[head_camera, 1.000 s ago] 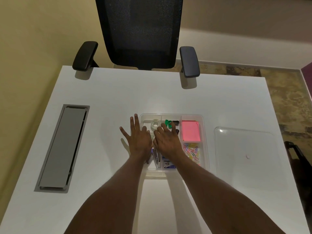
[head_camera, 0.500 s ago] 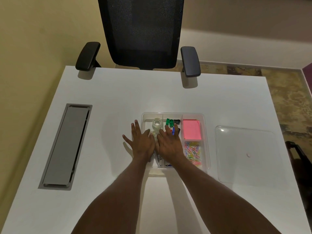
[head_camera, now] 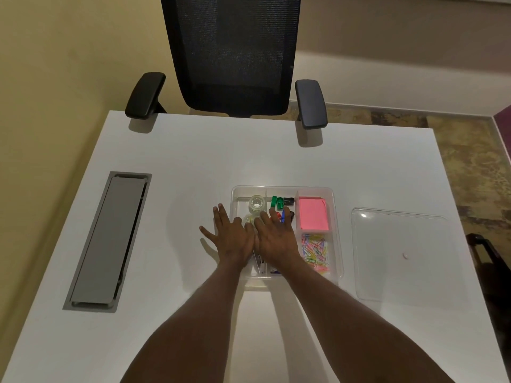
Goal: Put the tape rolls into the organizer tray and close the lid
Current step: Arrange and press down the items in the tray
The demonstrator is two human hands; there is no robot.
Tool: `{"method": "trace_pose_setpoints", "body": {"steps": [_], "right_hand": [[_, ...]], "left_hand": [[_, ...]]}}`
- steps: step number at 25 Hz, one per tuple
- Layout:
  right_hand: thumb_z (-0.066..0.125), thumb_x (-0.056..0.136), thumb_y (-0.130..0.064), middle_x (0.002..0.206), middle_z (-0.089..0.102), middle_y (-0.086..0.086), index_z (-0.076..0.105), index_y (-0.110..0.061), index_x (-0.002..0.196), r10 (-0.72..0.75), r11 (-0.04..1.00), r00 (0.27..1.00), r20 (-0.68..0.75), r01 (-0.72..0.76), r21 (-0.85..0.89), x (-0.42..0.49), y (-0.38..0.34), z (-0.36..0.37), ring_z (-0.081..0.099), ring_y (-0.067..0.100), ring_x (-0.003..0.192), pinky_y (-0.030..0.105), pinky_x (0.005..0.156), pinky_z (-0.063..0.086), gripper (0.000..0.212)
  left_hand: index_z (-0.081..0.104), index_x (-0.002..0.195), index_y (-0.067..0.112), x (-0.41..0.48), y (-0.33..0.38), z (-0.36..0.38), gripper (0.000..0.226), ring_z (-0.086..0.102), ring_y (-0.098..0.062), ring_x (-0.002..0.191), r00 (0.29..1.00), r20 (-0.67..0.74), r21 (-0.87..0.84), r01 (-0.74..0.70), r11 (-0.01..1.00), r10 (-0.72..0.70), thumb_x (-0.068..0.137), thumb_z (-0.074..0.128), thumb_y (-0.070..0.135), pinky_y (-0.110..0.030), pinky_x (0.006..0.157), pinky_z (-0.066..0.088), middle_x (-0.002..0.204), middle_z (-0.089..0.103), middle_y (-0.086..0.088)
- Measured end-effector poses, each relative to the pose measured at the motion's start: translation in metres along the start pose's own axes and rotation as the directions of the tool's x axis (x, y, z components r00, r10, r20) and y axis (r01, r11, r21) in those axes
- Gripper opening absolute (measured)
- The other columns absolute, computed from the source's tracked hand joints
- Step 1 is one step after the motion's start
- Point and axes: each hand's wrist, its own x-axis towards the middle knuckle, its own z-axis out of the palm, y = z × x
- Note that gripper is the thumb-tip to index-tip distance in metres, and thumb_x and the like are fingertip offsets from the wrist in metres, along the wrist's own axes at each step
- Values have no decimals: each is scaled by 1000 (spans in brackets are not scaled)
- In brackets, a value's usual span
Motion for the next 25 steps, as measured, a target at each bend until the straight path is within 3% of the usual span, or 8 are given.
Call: {"method": "trace_pose_setpoints", "body": {"steps": [11,15,18,23,25], "right_hand": [[35,105,-52,148,54,14,56,-19,138,-37,999,999,-18,37,31,-5,3,14,42,37,144,65,120,15,51],[44,103,-48,146,56,9,54,-21,140,-28,999,998,-61,31,38,-12,1,17,46,33,141,60,122,7,47],[48,102,-47,146,58,9,56,-22,139,-26,999,993,-114,29,29,-15,0,17,49,33,140,59,122,6,46],[73,89,-31,143,59,11,61,-21,130,-47,997,991,-129,55,62,-15,5,17,53,33,135,57,116,31,43],[78,84,-22,139,61,13,63,-20,125,-48,991,988,-150,66,120,-17,6,17,55,32,132,52,110,37,44]], "left_hand": [[61,135,33,-6,3,-6,43,-14,-27,160,998,64,33,16,999,-18,103,43,55,-69,119,-10,174,-1,-7],[72,125,30,-5,17,-15,49,-13,-23,160,982,102,-179,178,968,-162,103,37,57,-71,120,-12,174,2,-2],[70,131,28,-3,23,-24,57,-14,-24,160,954,194,-207,269,941,-230,101,35,61,-72,119,-12,174,1,-2],[64,138,27,4,23,-34,59,-13,-24,160,940,216,-188,305,934,-263,101,32,60,-73,119,-9,174,1,-6],[61,141,31,9,25,-36,54,-14,-23,160,957,190,-164,253,953,-221,102,34,57,-74,119,-9,174,-2,-6]]}}
